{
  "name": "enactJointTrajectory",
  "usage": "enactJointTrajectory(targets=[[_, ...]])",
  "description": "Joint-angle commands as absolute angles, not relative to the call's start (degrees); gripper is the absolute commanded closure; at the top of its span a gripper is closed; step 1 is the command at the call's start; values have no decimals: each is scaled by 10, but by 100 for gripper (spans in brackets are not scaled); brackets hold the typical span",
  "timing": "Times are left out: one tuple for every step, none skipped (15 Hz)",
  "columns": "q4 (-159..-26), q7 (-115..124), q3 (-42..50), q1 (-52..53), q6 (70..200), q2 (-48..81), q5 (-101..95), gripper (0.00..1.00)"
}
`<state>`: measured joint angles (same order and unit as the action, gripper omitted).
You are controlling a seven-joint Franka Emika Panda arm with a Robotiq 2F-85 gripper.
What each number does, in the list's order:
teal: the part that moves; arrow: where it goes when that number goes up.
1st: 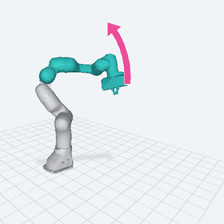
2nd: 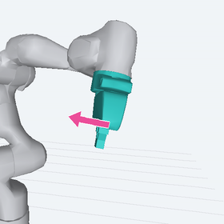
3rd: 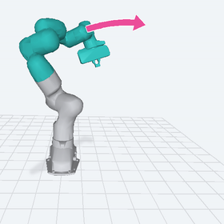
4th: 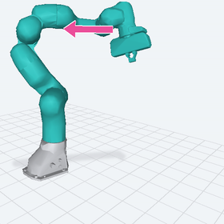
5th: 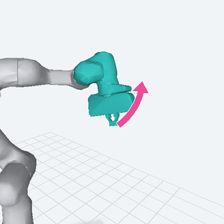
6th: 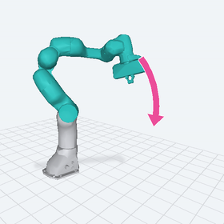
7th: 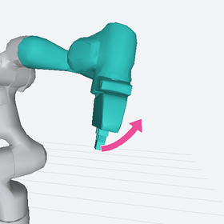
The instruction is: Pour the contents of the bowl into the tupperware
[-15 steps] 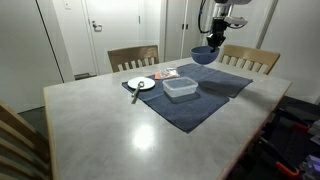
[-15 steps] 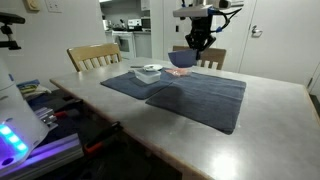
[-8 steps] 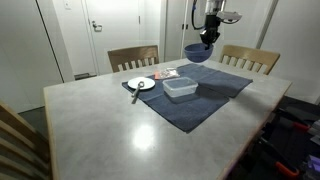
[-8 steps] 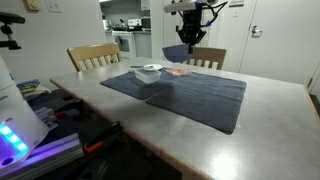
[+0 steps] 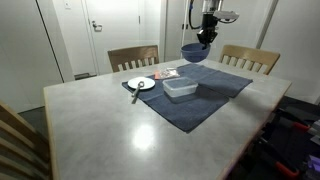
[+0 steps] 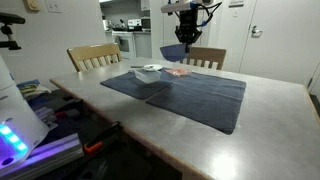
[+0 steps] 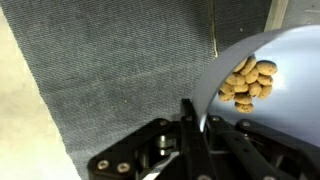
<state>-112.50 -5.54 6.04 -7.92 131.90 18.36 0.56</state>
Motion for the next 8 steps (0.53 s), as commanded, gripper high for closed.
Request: enactJointTrajectory(targets=[[-1124,-55,59,-81,1318,184,5,95],[-1124,-55,59,-81,1318,184,5,95],[-1124,-55,59,-81,1318,184,5,99],[-1125,-50,59,-78,1317,184,1,99],[-1121,-38,60,-73,1308,187,-2,99],[-1118,-24,60,-69,1299,190,-1,99],[-1114,-11,57,-66,1291,193,8,99],[-1115,3,55,-62,1287,193,10,99]])
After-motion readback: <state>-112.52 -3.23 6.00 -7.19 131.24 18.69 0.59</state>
